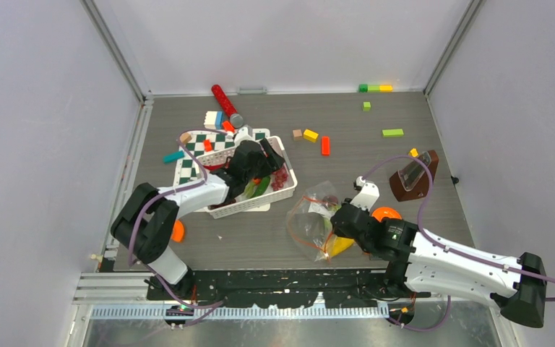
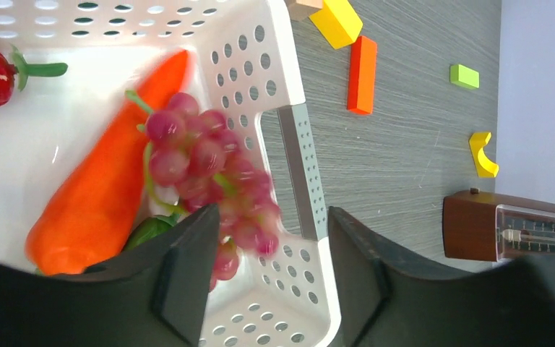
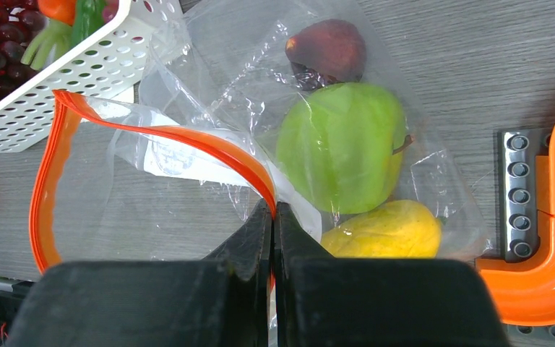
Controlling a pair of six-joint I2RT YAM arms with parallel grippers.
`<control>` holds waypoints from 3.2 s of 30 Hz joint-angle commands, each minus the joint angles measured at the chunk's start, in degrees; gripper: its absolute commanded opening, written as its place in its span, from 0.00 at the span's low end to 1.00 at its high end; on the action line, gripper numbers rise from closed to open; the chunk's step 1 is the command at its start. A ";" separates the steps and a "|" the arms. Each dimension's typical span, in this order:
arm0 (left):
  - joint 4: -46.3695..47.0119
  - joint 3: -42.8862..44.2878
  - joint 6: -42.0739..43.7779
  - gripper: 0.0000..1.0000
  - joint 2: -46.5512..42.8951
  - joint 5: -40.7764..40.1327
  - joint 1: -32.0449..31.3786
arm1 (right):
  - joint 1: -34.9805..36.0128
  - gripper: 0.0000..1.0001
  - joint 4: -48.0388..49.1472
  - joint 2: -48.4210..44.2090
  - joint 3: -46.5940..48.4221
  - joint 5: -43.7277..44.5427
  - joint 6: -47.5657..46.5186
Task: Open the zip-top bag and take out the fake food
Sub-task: Place the fake fruit in the bin, then pick up the fake fruit from the zipper food storage bag.
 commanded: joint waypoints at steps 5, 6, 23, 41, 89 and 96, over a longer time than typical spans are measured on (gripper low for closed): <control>-0.82 1.99 1.49 0.70 -3.39 -0.98 0.61 | 0.16 0.00 -0.48 0.16 -0.14 2.58 1.36; -1.22 1.87 1.88 0.70 -4.11 -0.99 0.61 | 0.21 0.00 -0.48 0.25 -0.08 2.54 1.40; -15.13 -0.97 7.84 0.60 -23.37 2.72 -3.75 | 0.23 0.00 5.44 0.01 0.80 -0.79 -4.42; -23.55 -7.21 -4.41 0.25 -29.09 -24.00 -39.61 | 0.49 0.00 14.17 7.73 6.73 -6.52 -10.57; -1.89 -14.33 -5.33 0.47 -12.63 -15.49 -36.24 | -18.56 0.66 4.87 2.80 9.86 -23.90 -12.88; -2.28 -15.59 -5.28 0.51 -14.14 -16.05 -36.22 | -30.89 0.66 -3.64 5.61 9.09 -22.99 -13.86</control>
